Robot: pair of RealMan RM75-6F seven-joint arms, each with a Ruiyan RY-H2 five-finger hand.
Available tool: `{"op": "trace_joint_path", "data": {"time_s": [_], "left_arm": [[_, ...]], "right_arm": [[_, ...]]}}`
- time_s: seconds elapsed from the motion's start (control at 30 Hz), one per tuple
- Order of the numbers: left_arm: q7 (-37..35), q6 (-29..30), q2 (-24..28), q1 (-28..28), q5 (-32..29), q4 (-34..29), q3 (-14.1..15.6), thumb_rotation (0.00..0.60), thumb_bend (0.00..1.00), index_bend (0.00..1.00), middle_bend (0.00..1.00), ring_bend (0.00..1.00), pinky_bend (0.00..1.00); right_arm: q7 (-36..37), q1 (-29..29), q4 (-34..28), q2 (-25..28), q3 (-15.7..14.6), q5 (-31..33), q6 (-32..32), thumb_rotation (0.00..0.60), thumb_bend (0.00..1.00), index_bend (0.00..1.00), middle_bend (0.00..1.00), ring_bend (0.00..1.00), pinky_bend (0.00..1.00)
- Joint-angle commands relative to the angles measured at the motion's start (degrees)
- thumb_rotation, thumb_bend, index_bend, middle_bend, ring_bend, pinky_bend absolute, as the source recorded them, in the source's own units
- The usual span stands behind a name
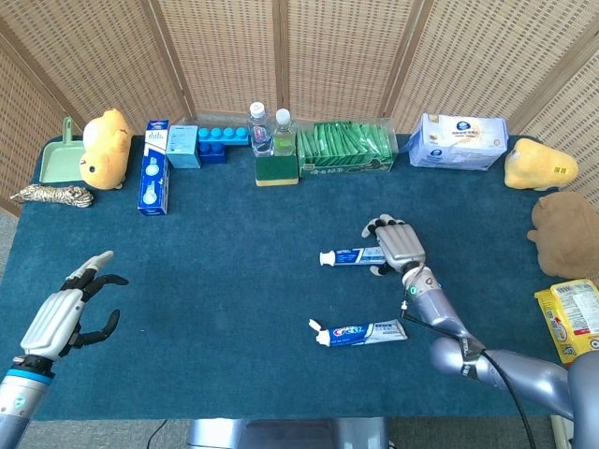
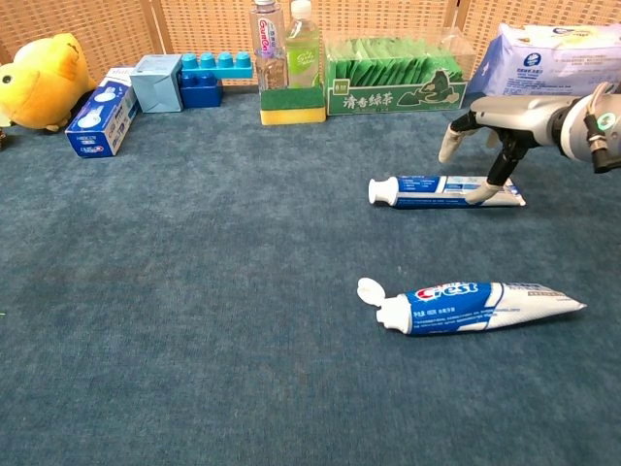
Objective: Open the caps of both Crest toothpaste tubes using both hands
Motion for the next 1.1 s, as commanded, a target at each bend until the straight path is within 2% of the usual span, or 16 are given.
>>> {"op": "trace_joint_path", "data": {"time_s": [0.03, 0.77, 0.97, 1.1], "left_arm": [[-0.14, -0.07, 0.06, 0.16, 0.08, 0.06, -0.01, 0.600, 0.44, 0.28, 0.05, 0.00, 0.06], [-1.04, 0.12, 0.35, 1.48, 1.08, 0.07, -0.10, 0.600, 0.44, 0.28, 0.03, 0.00, 0.06], [-1.12, 0.45, 0.77, 1.93, 1.35, -0.11, -0.04, 0.600, 0.44, 0.28, 0.03, 0.00, 0.06], [-1.31, 0.86, 0.94, 2.30, 1.54, -0.27, -0.01, 0.600, 0.44, 0.28, 0.03, 0.00, 0.05]], "right_arm": [[-1.27, 0.50, 0.52, -0.31, -0.48, 1.12, 0.34, 0.600, 0.21, 0.32, 0.22, 0.09, 0.22], [-4.44, 1.99, 1.25, -2.42, -1.62, 4.17, 1.35, 0.600, 0.23, 0.40, 0.24, 0.11, 0.22], [-5.23, 3.03, 2.61, -3.71, -1.29, 5.13, 1.03, 0.600, 0.27, 0.46, 0.25, 0.13, 0.23], [-5.20, 3.45, 3.08, -4.18, -0.94, 5.59, 0.82, 0.600, 0.31, 0.56, 0.32, 0.18, 0.26]]}}
